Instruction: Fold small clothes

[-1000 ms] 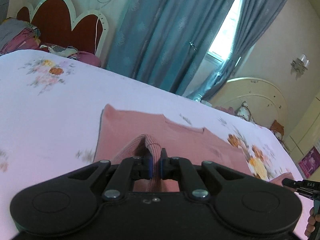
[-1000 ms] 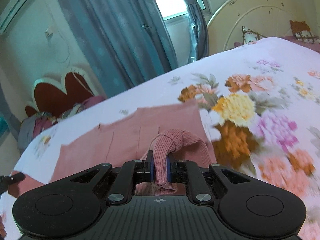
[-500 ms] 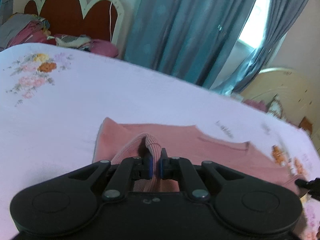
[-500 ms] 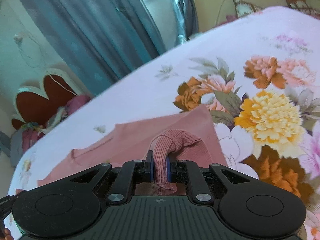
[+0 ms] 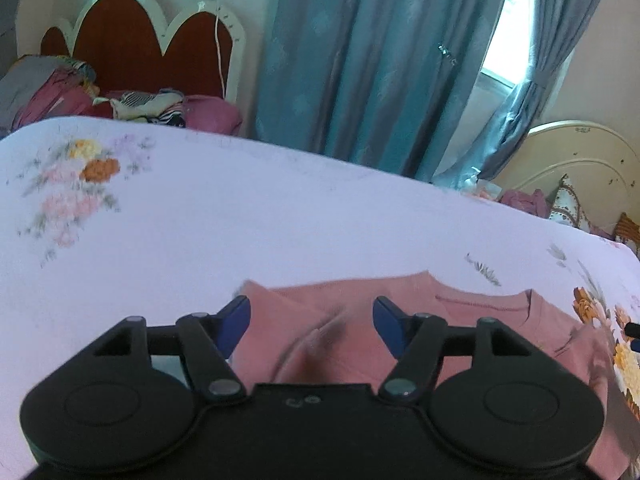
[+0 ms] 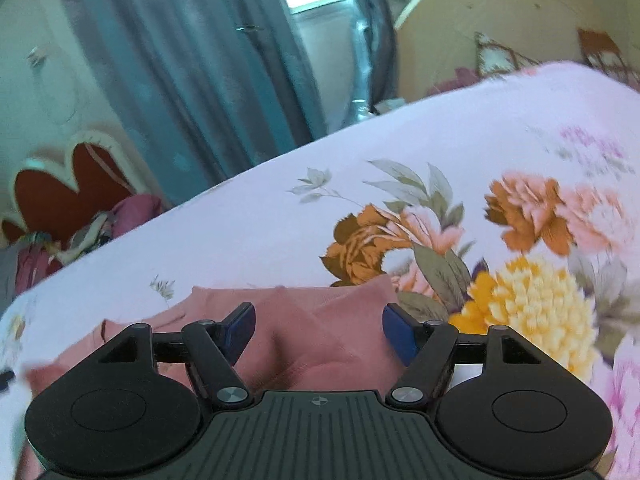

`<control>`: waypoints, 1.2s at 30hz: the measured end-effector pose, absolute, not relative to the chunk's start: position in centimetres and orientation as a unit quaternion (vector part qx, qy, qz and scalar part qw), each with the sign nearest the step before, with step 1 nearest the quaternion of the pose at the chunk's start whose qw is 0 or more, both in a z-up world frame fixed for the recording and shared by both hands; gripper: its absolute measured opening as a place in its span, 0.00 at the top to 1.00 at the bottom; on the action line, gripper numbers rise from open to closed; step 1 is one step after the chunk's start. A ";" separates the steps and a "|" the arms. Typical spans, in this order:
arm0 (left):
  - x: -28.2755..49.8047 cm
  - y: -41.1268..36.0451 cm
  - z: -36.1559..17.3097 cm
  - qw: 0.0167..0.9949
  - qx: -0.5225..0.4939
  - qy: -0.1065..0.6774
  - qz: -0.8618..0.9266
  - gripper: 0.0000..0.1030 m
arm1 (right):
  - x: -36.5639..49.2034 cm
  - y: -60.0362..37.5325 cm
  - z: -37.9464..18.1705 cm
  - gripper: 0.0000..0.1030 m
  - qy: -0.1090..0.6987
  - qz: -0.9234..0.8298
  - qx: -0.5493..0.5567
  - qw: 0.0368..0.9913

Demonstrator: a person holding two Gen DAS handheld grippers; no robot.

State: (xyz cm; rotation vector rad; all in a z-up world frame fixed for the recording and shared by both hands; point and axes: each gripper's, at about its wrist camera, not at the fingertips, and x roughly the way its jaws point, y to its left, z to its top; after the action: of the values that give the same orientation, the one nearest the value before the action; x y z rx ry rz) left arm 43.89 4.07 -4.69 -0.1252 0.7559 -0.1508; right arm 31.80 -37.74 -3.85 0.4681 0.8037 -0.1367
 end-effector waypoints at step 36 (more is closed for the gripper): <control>46.2 1.1 -7.1 0.927 0.021 0.342 -0.151 0.90 | 34.2 -37.7 -5.0 0.92 0.354 0.006 0.150 0.923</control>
State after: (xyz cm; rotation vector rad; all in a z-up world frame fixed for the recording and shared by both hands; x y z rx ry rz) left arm 46.16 1.07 -7.15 0.0421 0.7018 -0.3089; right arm 34.16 -37.74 -5.04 0.3087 0.7262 0.0129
